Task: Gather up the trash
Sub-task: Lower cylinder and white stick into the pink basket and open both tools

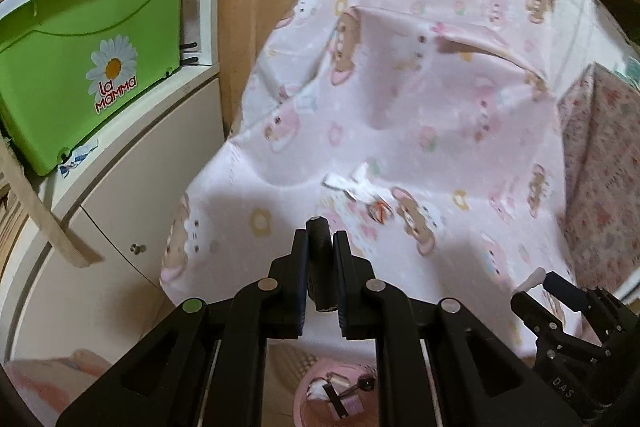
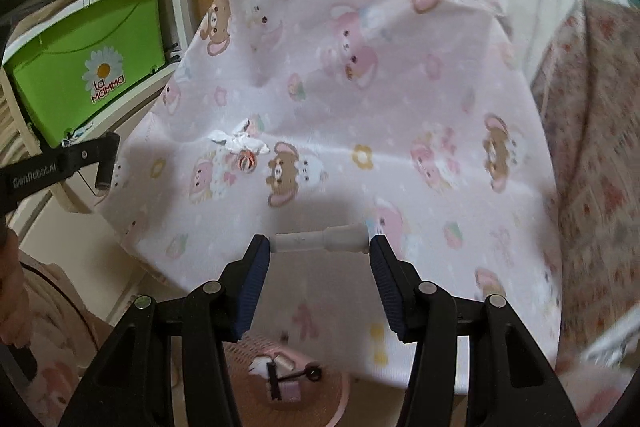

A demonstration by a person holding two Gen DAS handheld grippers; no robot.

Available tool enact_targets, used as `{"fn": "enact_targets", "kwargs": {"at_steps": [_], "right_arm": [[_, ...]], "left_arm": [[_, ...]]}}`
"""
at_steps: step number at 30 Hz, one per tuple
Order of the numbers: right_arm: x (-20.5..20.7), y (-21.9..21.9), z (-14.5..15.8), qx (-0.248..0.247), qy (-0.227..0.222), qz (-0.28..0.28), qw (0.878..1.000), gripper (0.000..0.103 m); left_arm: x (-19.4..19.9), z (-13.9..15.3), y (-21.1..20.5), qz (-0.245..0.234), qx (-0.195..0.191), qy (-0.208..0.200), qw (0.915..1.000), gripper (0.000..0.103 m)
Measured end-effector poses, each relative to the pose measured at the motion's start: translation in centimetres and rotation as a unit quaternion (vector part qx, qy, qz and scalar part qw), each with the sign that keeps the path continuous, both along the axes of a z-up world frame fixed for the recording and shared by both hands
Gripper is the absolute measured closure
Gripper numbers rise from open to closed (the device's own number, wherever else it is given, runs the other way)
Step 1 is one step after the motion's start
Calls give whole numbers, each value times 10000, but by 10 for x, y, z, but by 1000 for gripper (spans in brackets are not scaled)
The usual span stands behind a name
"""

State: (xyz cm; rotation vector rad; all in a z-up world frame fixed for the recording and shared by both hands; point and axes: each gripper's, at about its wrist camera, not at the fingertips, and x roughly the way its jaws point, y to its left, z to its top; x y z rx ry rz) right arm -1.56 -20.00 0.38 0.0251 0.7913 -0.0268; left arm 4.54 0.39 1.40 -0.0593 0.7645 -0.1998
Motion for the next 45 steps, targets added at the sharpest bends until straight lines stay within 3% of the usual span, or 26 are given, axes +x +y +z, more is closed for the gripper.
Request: {"fn": "enact_targets", "kwargs": {"at_steps": [4, 10, 15, 20, 23, 28, 32, 35, 39, 45], "right_arm": [[-10, -2, -4, 102, 185, -126, 9997, 49], [-14, 7, 10, 162, -42, -38, 9999, 49], [-22, 16, 6, -34, -147, 239, 9996, 48], [-28, 12, -2, 101, -268, 418, 9987, 48], [-27, 6, -8, 159, -269, 272, 9991, 48], [-17, -7, -16, 694, -230, -196, 9971, 48], [-12, -14, -18, 1338, -44, -340, 9904, 48], [-5, -11, -27, 1207, 424, -354, 9912, 48], [-6, -11, -35, 1678, 780, -167, 9826, 48], [-11, -11, -41, 1525, 857, 62, 9846, 48]], "left_arm": [[-15, -5, -7, -26, 260, -132, 9996, 92], [-22, -5, 1, -24, 168, -122, 9998, 92], [-25, -20, 2, -129, -45, 212, 9997, 92], [-31, -19, -10, -172, 92, 39, 9998, 92], [-31, -19, -13, -214, 75, -67, 9997, 92], [-34, -25, -7, -172, 78, -188, 9996, 92], [-33, -44, 1, -46, -13, 304, 9995, 92], [-37, -59, 3, 84, -58, 668, 9977, 92], [-42, -68, 3, 201, -310, 1018, 9941, 92], [-43, -72, -20, 76, -106, 1244, 9921, 92]]}}
